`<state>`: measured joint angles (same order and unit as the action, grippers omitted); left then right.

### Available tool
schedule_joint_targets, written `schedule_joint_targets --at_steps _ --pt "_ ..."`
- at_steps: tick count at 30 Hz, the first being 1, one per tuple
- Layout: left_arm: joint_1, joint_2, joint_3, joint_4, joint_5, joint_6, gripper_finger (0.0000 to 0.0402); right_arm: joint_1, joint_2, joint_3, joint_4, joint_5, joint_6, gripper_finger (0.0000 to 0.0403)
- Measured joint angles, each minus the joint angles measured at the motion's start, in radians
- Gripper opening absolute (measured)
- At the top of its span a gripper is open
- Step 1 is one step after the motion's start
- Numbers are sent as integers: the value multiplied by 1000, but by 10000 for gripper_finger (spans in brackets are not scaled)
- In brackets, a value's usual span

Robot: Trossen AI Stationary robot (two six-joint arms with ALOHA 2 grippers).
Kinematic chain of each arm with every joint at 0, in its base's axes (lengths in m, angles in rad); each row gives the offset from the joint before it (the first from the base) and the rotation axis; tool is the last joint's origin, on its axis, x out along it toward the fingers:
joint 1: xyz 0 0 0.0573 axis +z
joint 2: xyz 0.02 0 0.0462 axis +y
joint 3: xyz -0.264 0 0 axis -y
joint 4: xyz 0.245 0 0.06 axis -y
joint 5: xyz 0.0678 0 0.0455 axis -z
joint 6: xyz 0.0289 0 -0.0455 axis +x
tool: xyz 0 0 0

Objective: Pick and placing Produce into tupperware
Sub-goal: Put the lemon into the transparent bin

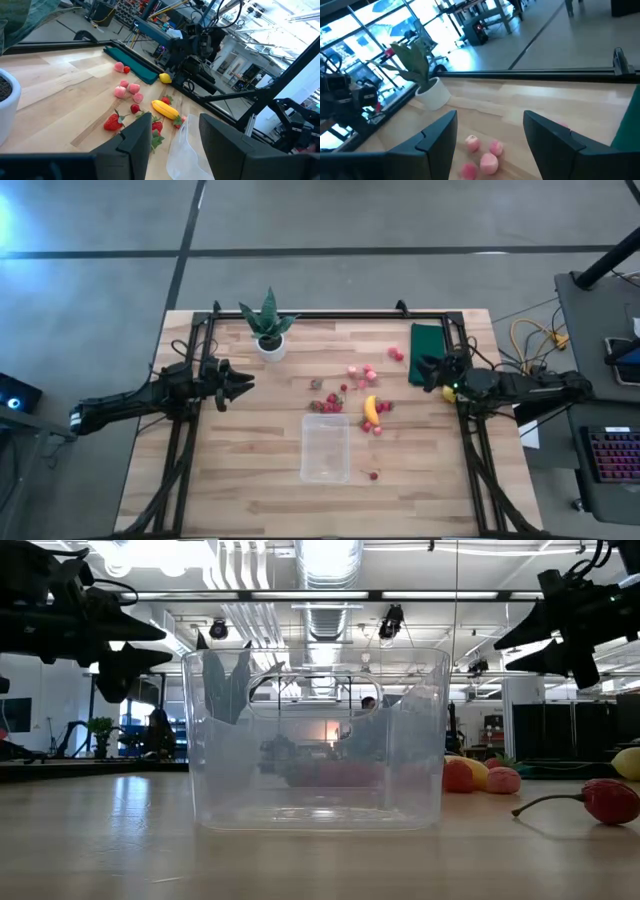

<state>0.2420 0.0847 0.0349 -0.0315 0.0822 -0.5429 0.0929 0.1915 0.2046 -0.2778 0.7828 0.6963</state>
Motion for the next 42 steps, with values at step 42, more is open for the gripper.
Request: schedule_joint_targets --at_steps 42 --pt "0 0 0 0 2 0 151 -3 471 660 -558 -164 354 219"
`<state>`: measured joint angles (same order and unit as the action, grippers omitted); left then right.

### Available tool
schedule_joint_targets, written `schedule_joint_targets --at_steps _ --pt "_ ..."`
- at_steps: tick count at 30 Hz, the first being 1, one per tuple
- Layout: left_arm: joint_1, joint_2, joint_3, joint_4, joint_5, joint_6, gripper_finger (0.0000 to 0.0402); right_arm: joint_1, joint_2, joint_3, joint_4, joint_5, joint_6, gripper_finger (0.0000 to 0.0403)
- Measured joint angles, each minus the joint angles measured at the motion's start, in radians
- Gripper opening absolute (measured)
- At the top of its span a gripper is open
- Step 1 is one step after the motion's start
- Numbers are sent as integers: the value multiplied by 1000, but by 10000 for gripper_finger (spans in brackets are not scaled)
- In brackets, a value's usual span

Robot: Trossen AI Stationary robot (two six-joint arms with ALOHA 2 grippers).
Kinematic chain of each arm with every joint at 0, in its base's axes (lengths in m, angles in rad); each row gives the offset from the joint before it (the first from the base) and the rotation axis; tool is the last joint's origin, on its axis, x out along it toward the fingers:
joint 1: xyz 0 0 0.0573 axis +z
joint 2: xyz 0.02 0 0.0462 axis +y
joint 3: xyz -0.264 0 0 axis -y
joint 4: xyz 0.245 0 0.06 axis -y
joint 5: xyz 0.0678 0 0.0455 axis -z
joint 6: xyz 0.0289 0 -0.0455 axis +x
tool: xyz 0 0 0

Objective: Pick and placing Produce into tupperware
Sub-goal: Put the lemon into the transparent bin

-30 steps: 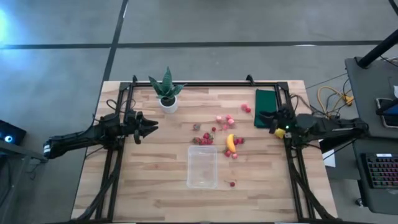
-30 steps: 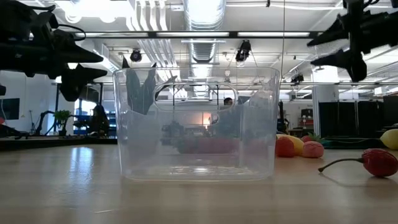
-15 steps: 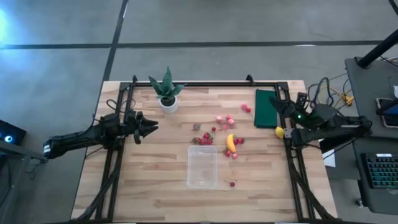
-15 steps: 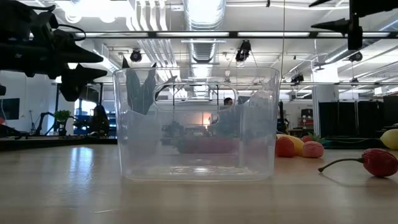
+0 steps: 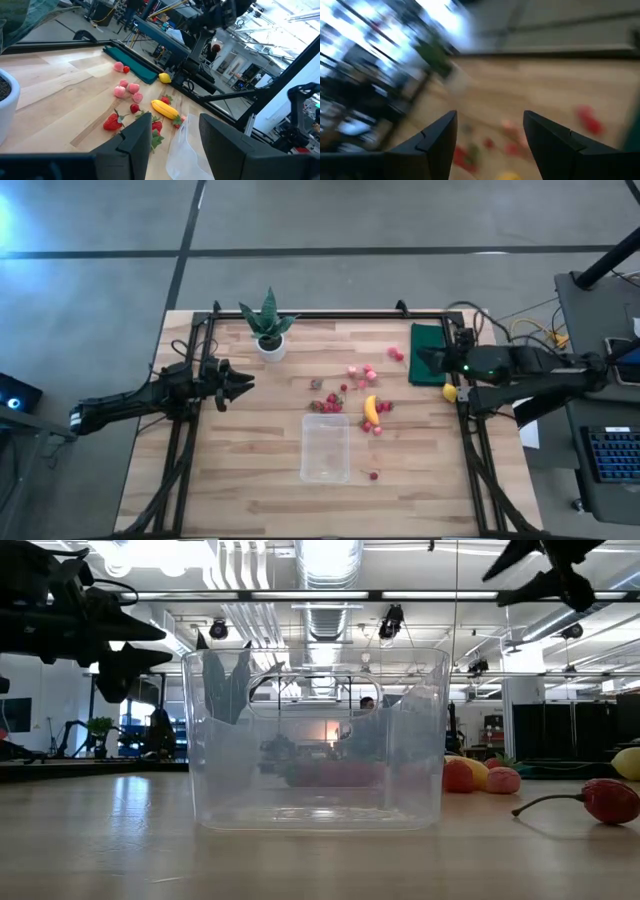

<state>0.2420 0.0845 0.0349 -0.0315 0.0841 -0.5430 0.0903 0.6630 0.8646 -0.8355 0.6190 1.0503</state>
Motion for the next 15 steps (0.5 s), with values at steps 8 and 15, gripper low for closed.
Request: schedule_joint_targets --at_steps 8,15 --pt "0 0 0 0 0 0 150 -13 310 239 -543 -188 105 219" --pt "0 0 0 0 -3 0 151 -31 543 316 -739 -347 0 219"
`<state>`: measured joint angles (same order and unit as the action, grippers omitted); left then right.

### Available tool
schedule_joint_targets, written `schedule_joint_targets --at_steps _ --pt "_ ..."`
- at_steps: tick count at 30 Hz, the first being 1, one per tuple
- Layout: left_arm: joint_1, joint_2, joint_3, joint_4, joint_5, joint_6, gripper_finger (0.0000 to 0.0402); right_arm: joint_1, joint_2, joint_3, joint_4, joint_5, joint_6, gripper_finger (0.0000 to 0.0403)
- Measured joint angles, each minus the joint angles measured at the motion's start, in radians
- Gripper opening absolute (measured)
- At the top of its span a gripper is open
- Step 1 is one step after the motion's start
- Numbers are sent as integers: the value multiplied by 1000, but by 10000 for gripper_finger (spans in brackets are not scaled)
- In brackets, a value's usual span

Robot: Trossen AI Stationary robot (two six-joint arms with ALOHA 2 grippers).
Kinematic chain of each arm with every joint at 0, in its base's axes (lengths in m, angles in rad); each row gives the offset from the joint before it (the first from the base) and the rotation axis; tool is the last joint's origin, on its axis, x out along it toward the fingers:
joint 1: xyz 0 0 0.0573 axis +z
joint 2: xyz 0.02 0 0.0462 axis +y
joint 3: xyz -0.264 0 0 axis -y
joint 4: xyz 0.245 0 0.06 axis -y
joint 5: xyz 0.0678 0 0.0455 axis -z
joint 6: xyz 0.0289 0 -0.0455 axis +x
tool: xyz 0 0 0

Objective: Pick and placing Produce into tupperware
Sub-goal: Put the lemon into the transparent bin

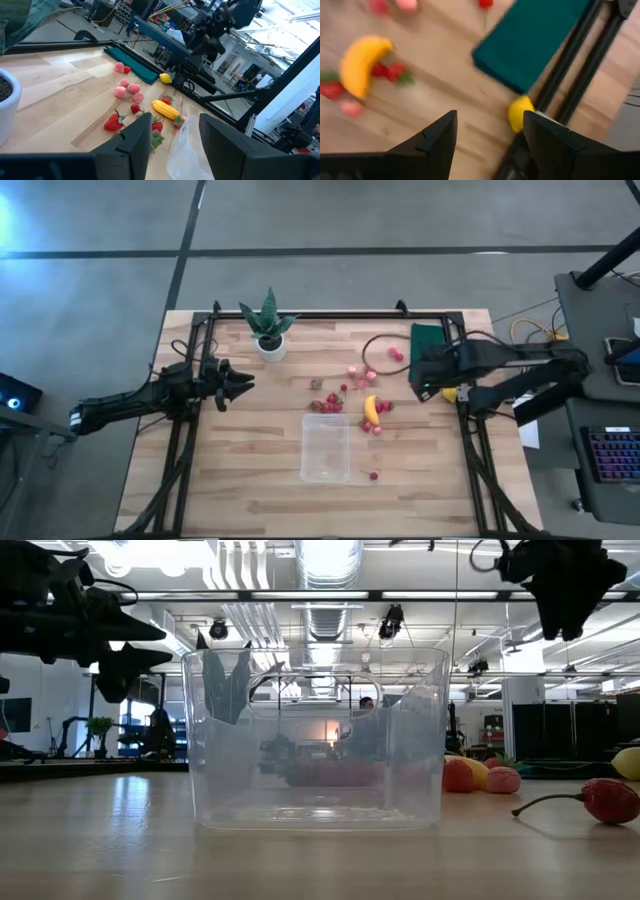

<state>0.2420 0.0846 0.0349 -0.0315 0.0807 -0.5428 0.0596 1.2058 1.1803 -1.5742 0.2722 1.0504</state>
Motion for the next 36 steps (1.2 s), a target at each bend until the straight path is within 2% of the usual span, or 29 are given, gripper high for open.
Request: schedule_joint_targets --at_steps 5,17,27,32,36 --pt "0 0 0 0 0 0 151 -24 93 -24 1 -161 -110 219" --pt "0 0 0 0 1 0 150 -139 276 -143 2 -347 -342 219" --pt "0 0 0 0 1 0 150 -278 461 -121 5 -374 -572 219" --pt "0 0 0 0 1 0 151 -353 512 -102 3 -356 -744 219" --pt "0 0 0 0 4 0 150 -433 542 -106 5 -340 -794 219"
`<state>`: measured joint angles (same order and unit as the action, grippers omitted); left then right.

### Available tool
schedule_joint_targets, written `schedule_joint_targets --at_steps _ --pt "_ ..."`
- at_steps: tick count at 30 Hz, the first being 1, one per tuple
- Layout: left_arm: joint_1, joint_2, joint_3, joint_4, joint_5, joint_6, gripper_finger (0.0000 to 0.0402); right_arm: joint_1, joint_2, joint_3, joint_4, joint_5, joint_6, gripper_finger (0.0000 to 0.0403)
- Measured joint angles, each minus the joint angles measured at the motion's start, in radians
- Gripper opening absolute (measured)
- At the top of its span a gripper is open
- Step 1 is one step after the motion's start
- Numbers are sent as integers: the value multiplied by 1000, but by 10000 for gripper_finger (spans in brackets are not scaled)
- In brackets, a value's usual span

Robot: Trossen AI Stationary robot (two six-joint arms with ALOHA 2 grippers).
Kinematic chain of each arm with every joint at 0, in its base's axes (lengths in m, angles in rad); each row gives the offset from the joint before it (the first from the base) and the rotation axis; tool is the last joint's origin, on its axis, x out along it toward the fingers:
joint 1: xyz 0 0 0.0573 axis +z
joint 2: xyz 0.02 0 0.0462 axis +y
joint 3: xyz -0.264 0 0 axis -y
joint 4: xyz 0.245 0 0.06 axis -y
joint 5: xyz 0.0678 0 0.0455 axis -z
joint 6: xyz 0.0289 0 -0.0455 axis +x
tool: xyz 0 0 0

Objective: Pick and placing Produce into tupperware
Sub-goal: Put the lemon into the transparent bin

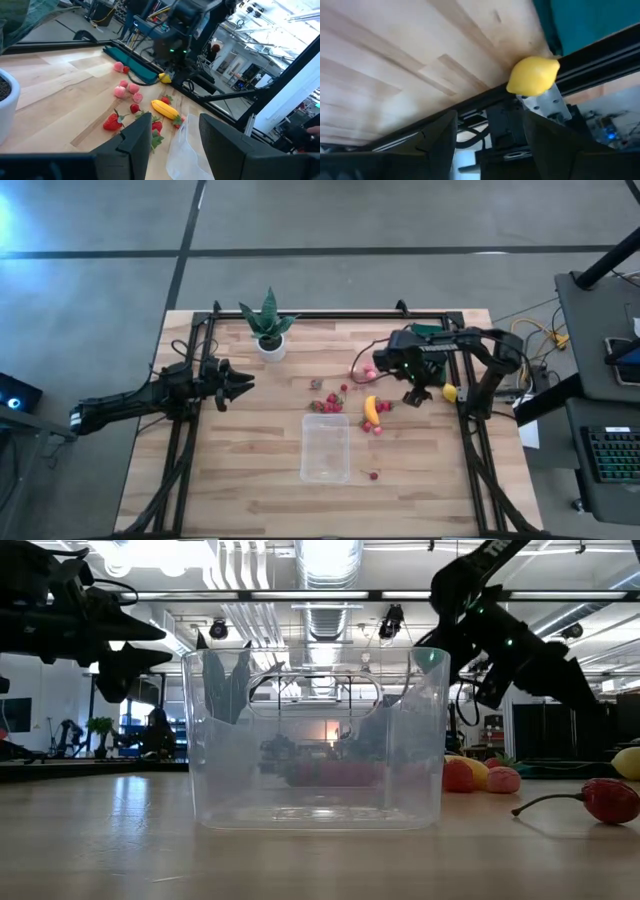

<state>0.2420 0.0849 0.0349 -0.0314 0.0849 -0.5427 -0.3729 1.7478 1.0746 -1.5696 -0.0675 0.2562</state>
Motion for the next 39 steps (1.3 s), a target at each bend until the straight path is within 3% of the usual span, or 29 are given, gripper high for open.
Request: schedule_joint_targets --at_steps 6,16,24,31,39 --pt "0 0 0 0 0 0 150 -132 31 -15 -2 45 -3 219" --pt "0 0 0 0 -1 0 150 -289 9 -100 24 34 -36 219" --pt "0 0 0 0 -5 0 150 -303 -7 -221 150 -34 -19 219" --pt "0 0 0 0 -4 0 151 -304 -8 -258 189 84 22 219" --pt "0 0 0 0 -4 0 151 -304 -8 -263 261 87 53 219"
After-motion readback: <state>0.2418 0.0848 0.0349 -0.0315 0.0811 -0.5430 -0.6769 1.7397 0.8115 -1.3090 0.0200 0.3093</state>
